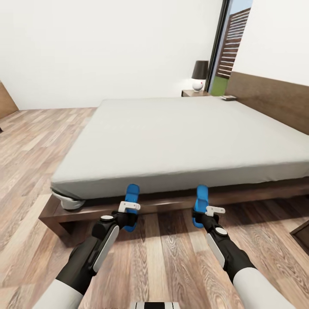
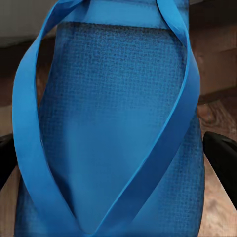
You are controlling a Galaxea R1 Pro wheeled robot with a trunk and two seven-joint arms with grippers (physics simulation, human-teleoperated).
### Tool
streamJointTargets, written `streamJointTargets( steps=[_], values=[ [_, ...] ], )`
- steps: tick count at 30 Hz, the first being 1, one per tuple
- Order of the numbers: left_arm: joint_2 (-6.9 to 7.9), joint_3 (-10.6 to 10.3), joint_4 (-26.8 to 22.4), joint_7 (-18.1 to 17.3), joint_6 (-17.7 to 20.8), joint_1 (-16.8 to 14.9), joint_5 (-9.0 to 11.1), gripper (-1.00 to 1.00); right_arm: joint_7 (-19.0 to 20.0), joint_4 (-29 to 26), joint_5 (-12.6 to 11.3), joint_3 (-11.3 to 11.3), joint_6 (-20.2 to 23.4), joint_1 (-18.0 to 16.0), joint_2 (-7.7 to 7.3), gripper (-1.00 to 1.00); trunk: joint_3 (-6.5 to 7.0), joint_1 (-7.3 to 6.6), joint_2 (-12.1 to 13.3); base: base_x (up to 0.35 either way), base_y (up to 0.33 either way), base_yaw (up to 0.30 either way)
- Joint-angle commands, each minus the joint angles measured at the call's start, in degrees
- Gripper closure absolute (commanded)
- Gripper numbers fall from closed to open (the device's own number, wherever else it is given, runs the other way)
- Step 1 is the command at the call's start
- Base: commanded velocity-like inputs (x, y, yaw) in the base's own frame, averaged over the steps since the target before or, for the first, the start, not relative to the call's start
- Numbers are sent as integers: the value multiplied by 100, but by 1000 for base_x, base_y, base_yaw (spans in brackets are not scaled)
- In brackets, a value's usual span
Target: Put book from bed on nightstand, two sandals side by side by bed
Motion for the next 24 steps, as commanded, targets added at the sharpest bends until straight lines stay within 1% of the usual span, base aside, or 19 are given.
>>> streamJointTargets(
  steps=[1,2,3,5,7,10,13,14,20,22,23,24],
  values=[
    [-1,2,-6,55,7,-5,72,100,-54,-11,-49,45,19,-1,-11,100,-2,-1,-2,0,0,282],
    [4,25,-5,55,-59,-5,85,100,-54,-10,-49,55,19,-1,-11,100,0,-1,-2,0,0,282],
    [6,62,7,55,-130,-5,95,100,-54,-6,-49,113,19,-1,-12,100,2,-1,-2,0,0,282],
    [0,189,43,55,-194,-5,102,100,-55,4,-49,365,19,-1,-29,100,5,-1,-2,0,0,276],
    [2,288,59,39,-217,-4,115,100,-54,12,-53,510,23,-1,-30,100,6,-1,-2,0,0,143],
    [12,326,91,31,-221,8,121,100,-55,17,-57,568,20,-1,-15,100,7,-1,-2,0,0,26],
    [6,433,404,21,-227,25,135,100,-47,-21,-58,587,158,-1,-8,100,7,-1,-2,0,0,1],
    [2,477,582,17,-233,29,132,100,-45,-18,-58,588,218,-1,-15,100,7,-1,-2,0,0,0],
    [23,499,633,19,-227,39,124,100,-45,-18,-54,596,511,-1,-36,100,7,-1,-2,0,0,0],
    [54,504,649,18,-226,54,125,100,-45,-18,-51,674,604,-1,-38,100,7,-1,-2,0,0,0],
    [83,506,654,14,-224,61,127,100,-45,-15,-50,747,652,-1,-41,100,7,-1,-2,0,0,0],
    [128,514,654,8,-217,68,129,100,-45,-3,-50,867,723,-1,-45,100,7,-1,-2,0,0,0]
  ],
)
